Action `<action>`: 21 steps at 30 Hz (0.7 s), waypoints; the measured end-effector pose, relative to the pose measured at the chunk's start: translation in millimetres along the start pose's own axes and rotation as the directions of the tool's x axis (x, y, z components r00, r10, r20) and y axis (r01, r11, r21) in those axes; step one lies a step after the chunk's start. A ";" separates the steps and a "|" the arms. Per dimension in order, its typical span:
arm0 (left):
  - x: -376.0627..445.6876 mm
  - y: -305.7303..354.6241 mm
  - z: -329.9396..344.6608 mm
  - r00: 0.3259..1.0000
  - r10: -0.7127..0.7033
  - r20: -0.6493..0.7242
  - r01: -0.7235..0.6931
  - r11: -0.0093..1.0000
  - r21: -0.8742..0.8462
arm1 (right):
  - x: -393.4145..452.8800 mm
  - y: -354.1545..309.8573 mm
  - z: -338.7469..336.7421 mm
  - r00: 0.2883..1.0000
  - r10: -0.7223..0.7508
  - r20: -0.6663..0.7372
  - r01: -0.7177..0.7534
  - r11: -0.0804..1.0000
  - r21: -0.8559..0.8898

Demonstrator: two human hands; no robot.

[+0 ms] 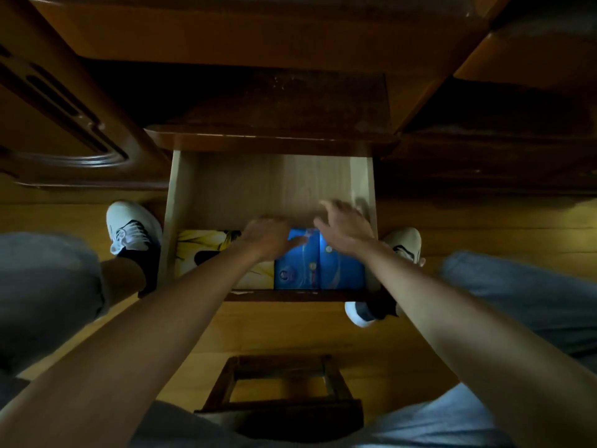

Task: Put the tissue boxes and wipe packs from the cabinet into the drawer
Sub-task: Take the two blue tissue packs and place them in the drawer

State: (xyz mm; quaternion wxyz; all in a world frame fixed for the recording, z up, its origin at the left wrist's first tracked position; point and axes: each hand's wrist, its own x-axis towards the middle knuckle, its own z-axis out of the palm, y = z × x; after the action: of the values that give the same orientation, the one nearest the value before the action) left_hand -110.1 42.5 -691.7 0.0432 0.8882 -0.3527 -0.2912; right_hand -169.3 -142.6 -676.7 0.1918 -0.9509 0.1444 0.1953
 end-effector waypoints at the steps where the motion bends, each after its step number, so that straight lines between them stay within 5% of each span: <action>1: -5.9 -6.5 1.5 0.996 -0.004 -0.090 0.003 1.000 -0.008 | 4.9 -3.6 -1.8 0.996 -0.012 -0.093 0.010 1.000 -0.015; 4: -22.8 -26.9 7.4 0.976 -0.054 -0.211 0.052 0.999 -0.013 | -4.8 -11.2 17.6 0.999 0.052 -0.005 -0.052 0.998 -0.027; 6: -32.4 -37.9 11.4 0.980 -0.105 -0.167 0.100 0.994 -0.039 | -26.0 -10.5 39.1 0.978 0.097 0.185 -0.080 0.992 -0.098; 10: -40.9 -46.7 27.1 0.994 -0.085 -0.065 0.085 0.996 0.007 | -4.3 -11.2 25.9 0.937 0.131 0.324 -0.099 0.989 -0.113; 17: -36.6 -53.6 29.1 0.994 -0.102 0.040 0.103 0.995 -0.018 | -23.2 -24.2 61.3 0.982 0.093 0.164 -0.067 0.986 -0.156; 21: -39.2 -48.1 14.8 0.984 -0.135 0.117 0.136 0.991 -0.002 | -14.0 -27.5 52.0 0.958 0.115 0.264 -0.097 0.992 -0.080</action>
State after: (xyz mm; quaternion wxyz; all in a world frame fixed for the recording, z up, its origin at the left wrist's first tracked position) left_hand -112.1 105.9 -698.4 0.0072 0.8914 -0.2918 -0.3468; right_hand -188.4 -93.6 -706.4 0.1670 -0.9124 0.1615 0.3369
